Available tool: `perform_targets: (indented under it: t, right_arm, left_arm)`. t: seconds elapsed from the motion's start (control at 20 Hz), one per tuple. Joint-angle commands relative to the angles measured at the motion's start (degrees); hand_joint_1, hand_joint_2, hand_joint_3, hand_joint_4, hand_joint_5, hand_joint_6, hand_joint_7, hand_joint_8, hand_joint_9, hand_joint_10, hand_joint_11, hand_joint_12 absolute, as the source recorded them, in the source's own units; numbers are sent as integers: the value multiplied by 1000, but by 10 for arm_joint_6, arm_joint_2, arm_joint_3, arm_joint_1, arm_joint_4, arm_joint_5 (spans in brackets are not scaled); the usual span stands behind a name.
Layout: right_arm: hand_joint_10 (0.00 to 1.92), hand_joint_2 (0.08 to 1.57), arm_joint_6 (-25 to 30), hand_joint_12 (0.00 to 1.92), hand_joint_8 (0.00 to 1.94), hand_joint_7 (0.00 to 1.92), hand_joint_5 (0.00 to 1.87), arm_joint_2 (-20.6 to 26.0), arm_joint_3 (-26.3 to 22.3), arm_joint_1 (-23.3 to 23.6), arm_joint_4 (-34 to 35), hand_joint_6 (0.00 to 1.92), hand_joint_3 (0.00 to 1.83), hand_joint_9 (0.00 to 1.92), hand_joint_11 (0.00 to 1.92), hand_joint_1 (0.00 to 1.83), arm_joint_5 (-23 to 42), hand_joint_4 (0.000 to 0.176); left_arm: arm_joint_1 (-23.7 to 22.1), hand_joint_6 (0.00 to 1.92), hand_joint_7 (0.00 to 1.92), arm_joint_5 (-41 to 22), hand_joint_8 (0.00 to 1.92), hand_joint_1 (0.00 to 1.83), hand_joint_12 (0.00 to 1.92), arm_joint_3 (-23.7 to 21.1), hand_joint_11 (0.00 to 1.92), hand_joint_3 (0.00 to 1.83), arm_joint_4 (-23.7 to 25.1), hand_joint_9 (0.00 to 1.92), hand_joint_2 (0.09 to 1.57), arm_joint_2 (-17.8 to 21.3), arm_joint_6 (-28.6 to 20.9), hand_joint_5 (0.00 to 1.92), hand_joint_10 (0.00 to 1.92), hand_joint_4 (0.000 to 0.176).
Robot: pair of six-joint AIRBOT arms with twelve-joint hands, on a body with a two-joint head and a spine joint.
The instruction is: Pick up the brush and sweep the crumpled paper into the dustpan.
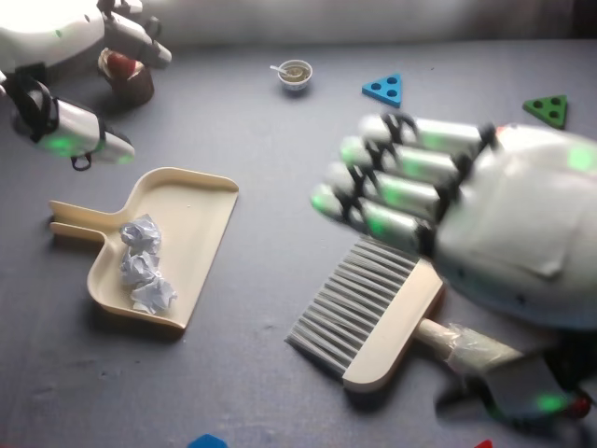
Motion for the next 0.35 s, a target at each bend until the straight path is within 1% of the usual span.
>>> perform_targets:
  t: [0.0,0.05,0.1,0.15,0.2,0.25,0.3]
  right_arm:
    - [20,719,36,80,13,110,85,12,2,-6,-18,10,0,97,127,583,-27,0]
    - [19,737,84,76,14,119,93,21,5,-16,-19,11,3,105,123,483,-21,0]
    - [7,780,112,67,5,119,99,31,5,-19,-20,4,5,104,120,322,-8,0]
    - [8,797,125,64,7,131,115,39,2,-16,-20,8,9,115,122,195,23,0]
    - [8,797,128,64,7,131,115,42,-2,-13,-20,8,9,115,122,195,33,0]
    - [16,797,133,70,16,159,140,50,-9,-13,-20,16,7,138,140,38,38,0]
    - [16,797,137,70,16,159,140,58,-16,-16,-21,16,7,138,140,38,39,0]
  left_arm:
    - [-9,2,221,-44,5,794,457,6,2,1,12,220,992,4,3,509,4,166]
    - [-12,2,232,-41,8,772,458,8,0,4,12,219,1000,4,4,510,3,171]
    - [-13,6,239,-41,9,777,466,10,5,2,11,228,997,4,4,522,6,164]
    - [-15,10,246,-38,9,794,477,12,14,0,13,228,995,4,5,537,5,155]
    - [-15,10,246,-36,9,794,477,12,14,0,13,228,995,4,6,537,5,155]
    - [-16,2,221,-35,2,733,484,12,18,5,13,235,1006,4,7,513,7,163]
    - [-16,2,221,-33,2,733,484,11,18,5,13,235,1006,5,8,513,7,163]
